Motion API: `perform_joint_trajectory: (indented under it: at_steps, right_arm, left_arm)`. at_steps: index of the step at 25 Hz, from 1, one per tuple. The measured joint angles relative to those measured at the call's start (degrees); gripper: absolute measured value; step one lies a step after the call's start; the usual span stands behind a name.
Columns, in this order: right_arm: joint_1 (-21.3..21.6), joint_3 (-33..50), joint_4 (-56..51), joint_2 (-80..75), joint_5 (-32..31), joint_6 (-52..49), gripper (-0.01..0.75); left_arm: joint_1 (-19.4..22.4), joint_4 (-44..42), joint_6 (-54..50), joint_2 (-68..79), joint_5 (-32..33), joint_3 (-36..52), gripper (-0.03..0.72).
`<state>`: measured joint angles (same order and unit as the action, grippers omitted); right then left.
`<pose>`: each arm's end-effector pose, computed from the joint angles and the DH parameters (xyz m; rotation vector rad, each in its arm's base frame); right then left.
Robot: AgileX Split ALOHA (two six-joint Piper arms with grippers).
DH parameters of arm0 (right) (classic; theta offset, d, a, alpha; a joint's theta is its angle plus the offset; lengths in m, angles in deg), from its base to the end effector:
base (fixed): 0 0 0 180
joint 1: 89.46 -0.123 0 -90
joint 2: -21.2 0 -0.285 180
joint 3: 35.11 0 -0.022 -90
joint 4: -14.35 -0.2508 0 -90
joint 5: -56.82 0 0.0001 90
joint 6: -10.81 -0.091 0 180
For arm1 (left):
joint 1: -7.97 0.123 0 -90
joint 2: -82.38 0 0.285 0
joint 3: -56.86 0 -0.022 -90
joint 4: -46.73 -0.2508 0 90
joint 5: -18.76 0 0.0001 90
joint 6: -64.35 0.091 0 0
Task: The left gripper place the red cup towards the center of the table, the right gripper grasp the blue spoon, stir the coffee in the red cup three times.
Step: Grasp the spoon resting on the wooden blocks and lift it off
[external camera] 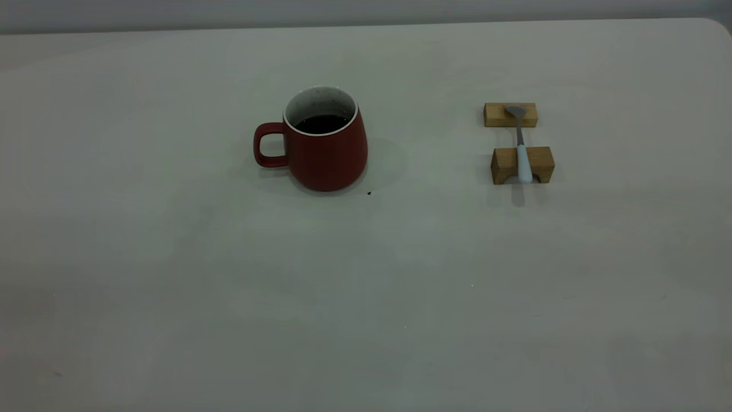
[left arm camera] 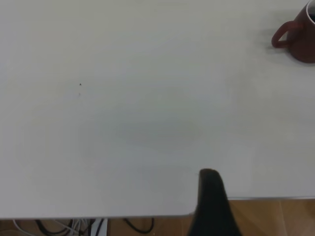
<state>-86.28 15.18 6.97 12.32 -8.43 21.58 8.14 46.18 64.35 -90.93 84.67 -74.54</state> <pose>-0.0022 0.0108 0.2635 -0.1516 2.1585 0.0179 -0.0116 0.0008 0.2699 -0.0042 2.1153 0.0134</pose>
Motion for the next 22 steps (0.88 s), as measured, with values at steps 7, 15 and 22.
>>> perform_joint_trajectory:
  at_steps: [7, 15, 22]
  right_arm:
    - [0.0, 0.0, 0.0, 0.0, 0.0, 0.0, 0.241]
    - [0.0, 0.0, 0.0, 0.0, 0.0, 0.0, 0.241]
    - [0.0, 0.0, 0.0, 0.0, 0.0, 0.0, 0.241]
  left_arm:
    - [0.0, 0.0, 0.0, 0.0, -0.7, 0.69, 0.594]
    - [0.0, 0.0, 0.0, 0.0, -0.7, 0.69, 0.594]
    - [0.0, 0.0, 0.0, 0.0, -0.7, 0.69, 0.594]
